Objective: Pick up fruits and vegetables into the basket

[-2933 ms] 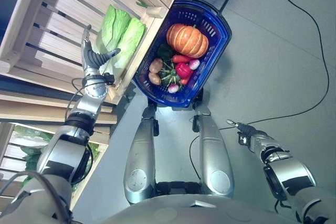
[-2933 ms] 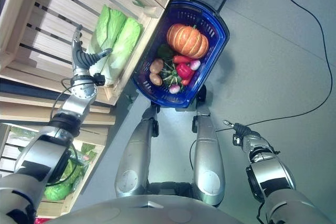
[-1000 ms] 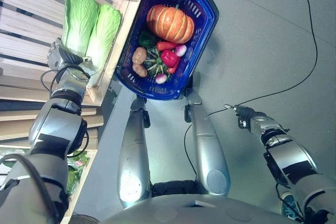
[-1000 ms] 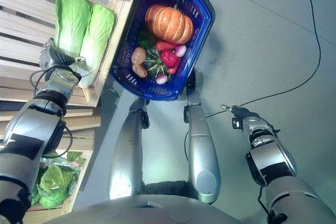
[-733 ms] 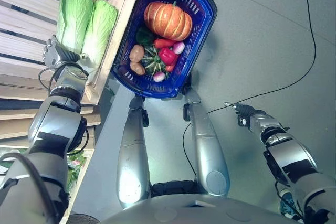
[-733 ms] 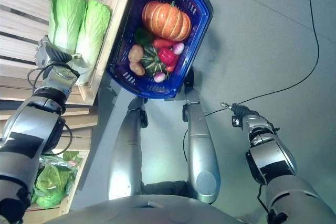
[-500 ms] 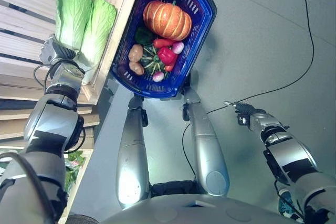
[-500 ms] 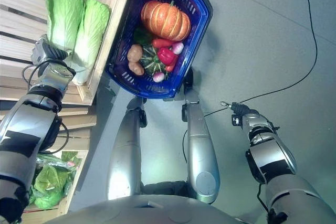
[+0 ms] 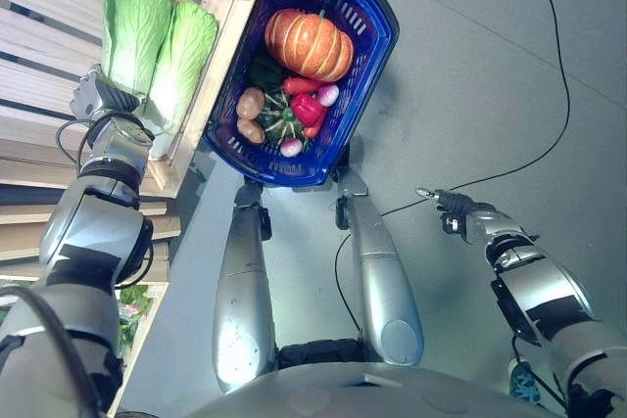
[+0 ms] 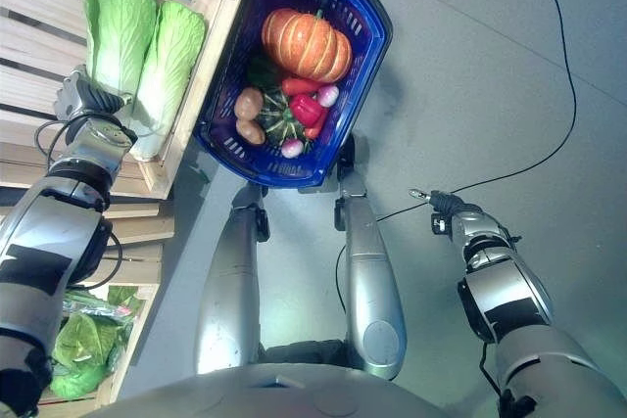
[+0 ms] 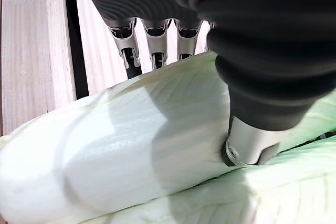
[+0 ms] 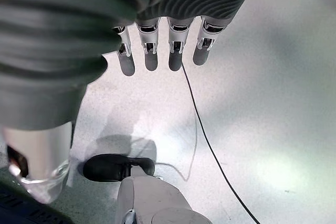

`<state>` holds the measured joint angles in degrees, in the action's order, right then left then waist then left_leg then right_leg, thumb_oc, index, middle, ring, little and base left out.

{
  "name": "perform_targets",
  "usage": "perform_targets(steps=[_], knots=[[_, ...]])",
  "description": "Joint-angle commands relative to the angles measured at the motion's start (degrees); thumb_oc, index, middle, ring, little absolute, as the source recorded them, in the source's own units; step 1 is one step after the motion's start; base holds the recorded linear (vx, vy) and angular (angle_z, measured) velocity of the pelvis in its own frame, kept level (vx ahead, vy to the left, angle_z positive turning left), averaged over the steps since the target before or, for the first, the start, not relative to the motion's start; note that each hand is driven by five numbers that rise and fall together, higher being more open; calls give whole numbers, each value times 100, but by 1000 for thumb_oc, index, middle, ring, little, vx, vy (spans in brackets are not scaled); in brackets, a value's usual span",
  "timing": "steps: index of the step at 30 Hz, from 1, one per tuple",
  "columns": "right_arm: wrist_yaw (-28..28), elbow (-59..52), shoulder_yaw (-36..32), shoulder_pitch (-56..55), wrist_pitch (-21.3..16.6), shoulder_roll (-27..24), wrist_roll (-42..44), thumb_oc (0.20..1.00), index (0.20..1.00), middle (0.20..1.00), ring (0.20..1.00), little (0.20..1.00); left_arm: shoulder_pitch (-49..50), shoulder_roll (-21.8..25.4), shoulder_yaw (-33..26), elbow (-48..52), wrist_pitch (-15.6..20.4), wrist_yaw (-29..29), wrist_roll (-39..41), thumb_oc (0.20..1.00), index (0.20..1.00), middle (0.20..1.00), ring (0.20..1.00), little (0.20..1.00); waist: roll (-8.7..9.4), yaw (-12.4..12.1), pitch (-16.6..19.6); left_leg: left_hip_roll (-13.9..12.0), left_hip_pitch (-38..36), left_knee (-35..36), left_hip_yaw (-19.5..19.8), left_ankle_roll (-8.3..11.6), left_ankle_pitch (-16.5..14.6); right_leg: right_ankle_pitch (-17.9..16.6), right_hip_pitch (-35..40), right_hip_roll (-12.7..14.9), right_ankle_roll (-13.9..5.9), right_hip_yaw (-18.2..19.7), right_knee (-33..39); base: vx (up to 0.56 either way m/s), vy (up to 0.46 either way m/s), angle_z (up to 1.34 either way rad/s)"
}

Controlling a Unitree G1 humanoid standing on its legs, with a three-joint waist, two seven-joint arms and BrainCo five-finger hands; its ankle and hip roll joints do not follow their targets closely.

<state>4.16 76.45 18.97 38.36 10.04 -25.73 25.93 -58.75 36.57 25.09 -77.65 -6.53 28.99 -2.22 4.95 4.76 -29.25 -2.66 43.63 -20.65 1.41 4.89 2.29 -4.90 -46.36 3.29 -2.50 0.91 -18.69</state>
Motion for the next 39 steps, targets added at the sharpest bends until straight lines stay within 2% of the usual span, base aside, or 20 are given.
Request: perform_targets(steps=[1, 9, 12, 14, 15, 19, 25, 30, 39], knots=[[1, 106, 170, -314, 27, -125, 177, 1000, 1000, 1000, 1000, 1000, 333, -196, -269, -496, 230, -268, 399, 200, 200, 200, 200, 200, -186, 6, -54, 245, -114, 192, -128, -114, -73, 621, 333, -261, -3, -256, -299, 0, 0, 0], [-334, 12, -5, -425, -430, -110, 481, 1000, 1000, 1000, 1000, 1000, 555, -140, -661, -109, 1406, 29, 1314, 200, 200, 200, 200, 200, -262, -22, -54, 283, -325, 256, -105, -108, -75, 634, 562, -247, -5, -259, -220, 1, -12, 0], [-456, -77, -146, -443, -732, -146, 656, 1000, 1000, 1000, 1000, 1000, 750, -114, -859, 210, 1797, 136, 1410, 200, 200, 200, 200, 200, -306, -61, -54, 303, -424, 292, -83, -108, -86, 645, 662, -238, -7, -267, -193, 4, -44, 0], [-637, -274, -268, -445, -1125, -157, 861, 1000, 1000, 1000, 1000, 1000, 937, -101, -984, 650, 2088, 266, 1435, 200, 200, 200, 200, 200, -330, -102, -54, 311, -479, 345, -69, -110, -66, 618, 731, -228, -7, -275, -136, -8, -55, 1], [-660, -309, -282, -444, -1168, -160, 884, 1000, 1000, 1000, 1000, 1000, 961, -99, -1002, 718, 2089, 292, 1422, 200, 200, 200, 200, 200, -334, -106, -54, 313, -487, 353, -66, -110, -63, 615, 740, -229, -7, -277, -129, -4, -42, 2], [-1179, -1284, -488, -567, -1849, -114, 1347, 1000, 1000, 1000, 1000, 1000, 1462, -187, -1148, 1869, 2313, 726, 1239, 200, 200, 200, 200, 200, -373, -166, -54, 339, -618, 421, -39, -118, -107, 659, 872, -240, -5, -285, -92, 4, -41, 2], [-2106, -3088, -549, -816, -2328, 133, 1354, 1000, 1000, 1000, 1000, 1000, 2045, -442, -1197, 3297, 2766, 1134, 609, 200, 200, 200, 200, 200, -391, -222, -54, 357, -693, 497, -7, -126, -109, 673, 967, -249, 4, -310, -57, -8, -21, 1], [-2209, -4009, -618, -891, -2592, 170, 1354, 1000, 1000, 1000, 1000, 1000, 2140, -435, -1081, 3873, 2994, 1217, -15, 200, 200, 200, 200, 200, -436, -225, -54, 349, -702, 556, -17, -119, -64, 651, 981, -245, 8, -338, -38, 1, 5, 2], [-1864, -5479, -603, -1196, -3059, 299, 1151, 1000, 1000, 1000, 1000, 1000, 2051, -128, -691, 4795, 3164, 980, -829, 200, 200, 200, 200, 200, -494, -121, -54, 319, -748, 621, -98, -125, -33, 651, 993, -225, -22, -344, -35, 15, 16, -2]])
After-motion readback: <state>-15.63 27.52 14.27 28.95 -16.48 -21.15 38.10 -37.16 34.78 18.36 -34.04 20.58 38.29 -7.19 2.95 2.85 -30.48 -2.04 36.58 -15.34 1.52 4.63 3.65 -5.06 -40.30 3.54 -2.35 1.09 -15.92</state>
